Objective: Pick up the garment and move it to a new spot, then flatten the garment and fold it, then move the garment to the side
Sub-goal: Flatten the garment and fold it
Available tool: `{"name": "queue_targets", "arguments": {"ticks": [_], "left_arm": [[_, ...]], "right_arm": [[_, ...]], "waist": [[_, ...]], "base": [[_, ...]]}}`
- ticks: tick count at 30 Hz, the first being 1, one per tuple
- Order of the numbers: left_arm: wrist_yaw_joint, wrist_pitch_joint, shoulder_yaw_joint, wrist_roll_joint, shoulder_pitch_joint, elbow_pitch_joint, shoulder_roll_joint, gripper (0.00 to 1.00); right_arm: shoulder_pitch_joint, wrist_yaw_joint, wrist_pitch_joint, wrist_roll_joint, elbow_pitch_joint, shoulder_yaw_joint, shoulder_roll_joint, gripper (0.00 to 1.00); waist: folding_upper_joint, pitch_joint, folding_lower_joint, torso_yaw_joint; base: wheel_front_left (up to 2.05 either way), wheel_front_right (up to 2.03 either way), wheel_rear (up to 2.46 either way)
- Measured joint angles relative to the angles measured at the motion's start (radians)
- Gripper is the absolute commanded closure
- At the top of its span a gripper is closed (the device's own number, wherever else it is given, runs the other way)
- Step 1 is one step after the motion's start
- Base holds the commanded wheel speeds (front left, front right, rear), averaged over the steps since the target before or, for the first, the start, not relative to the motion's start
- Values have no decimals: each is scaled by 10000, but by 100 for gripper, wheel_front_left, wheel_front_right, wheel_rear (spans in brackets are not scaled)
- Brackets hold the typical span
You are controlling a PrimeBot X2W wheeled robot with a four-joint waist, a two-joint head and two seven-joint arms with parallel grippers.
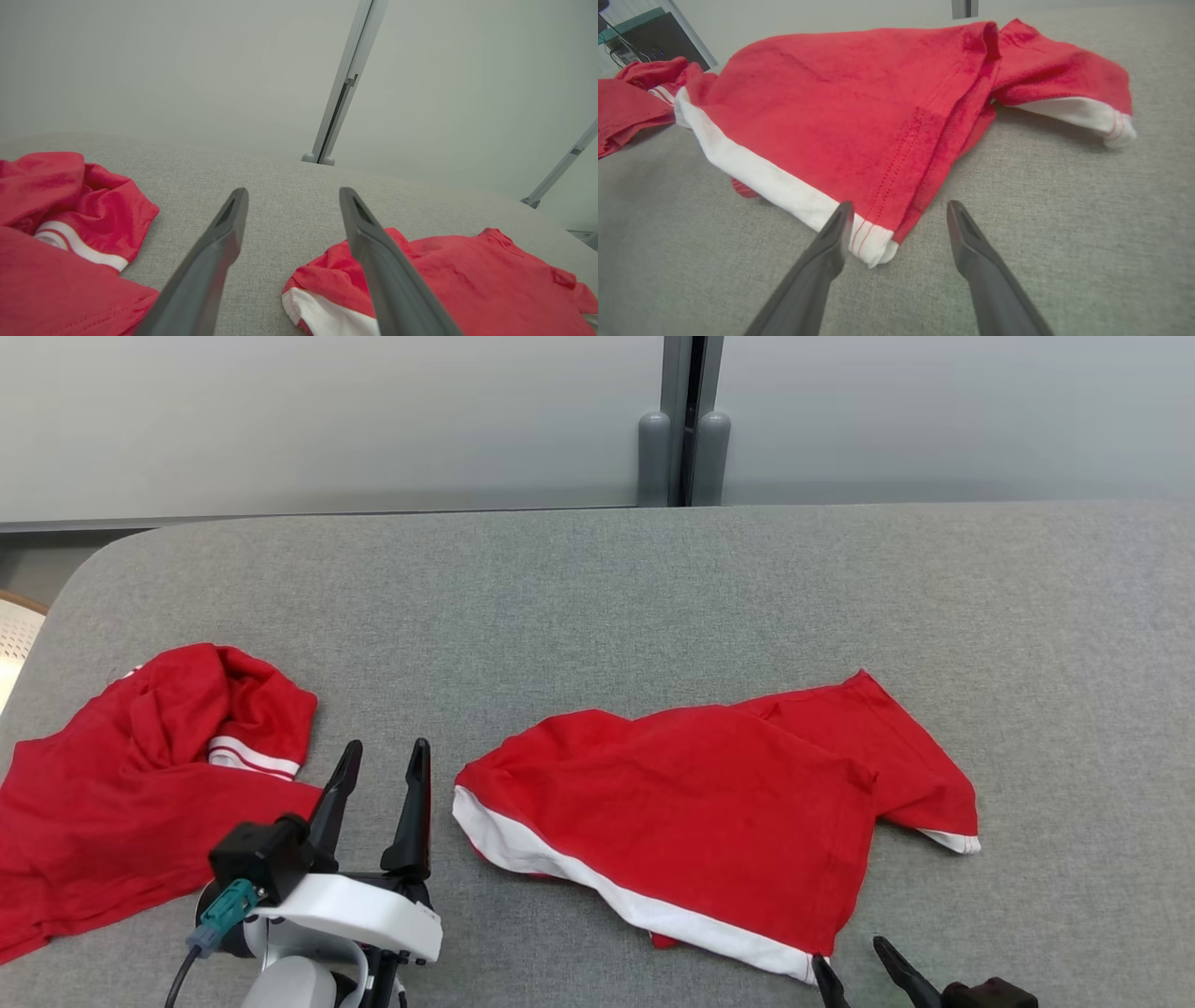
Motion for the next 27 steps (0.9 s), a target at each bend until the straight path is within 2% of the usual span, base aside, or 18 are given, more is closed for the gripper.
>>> {"name": "queue_targets", "arguments": {"ticks": [4, 13, 14, 15, 16, 20, 27], "left_arm": [[-2, 0, -58, -35, -14, 10, -4, 0], [0, 0, -217, -94, -171, 61, -2, 0], [0, 0, -211, -94, -198, 73, -4, 0], [0, 0, -207, -90, -209, 94, -2, 0], [0, 0, -209, -88, -213, 117, -2, 0], [2, 0, -159, -73, -230, 196, -2, 0], [-98, 0, -472, 433, -233, 966, 8, 0]], "right_arm": [[-20, 0, 585, 433, 31, 443, -493, 0], [-305, 0, 1116, 1062, -52, 1126, -865, 0], [-345, 0, 1139, 1116, -36, 1193, -876, 17], [-414, 0, 1154, 1175, -12, 1244, -876, 70], [-481, 0, 1156, 1225, 6, 1260, -882, 100], [-647, 0, 1014, 1453, 65, 1225, -892, 100], [-876, 0, 497, 1547, 313, 433, -903, 100]], "waist": [[0, 75, 0, 17], [0, 200, 0, 174], [0, 220, 0, 198], [1, 241, 0, 220], [0, 257, 0, 243], [0, 303, 0, 320], [0, 331, 0, 326]], "base": [[0, 0, 0], [0, 0, 0], [0, 0, 0], [0, 0, 0], [0, 0, 0], [0, 0, 0], [0, 0, 0]]}}
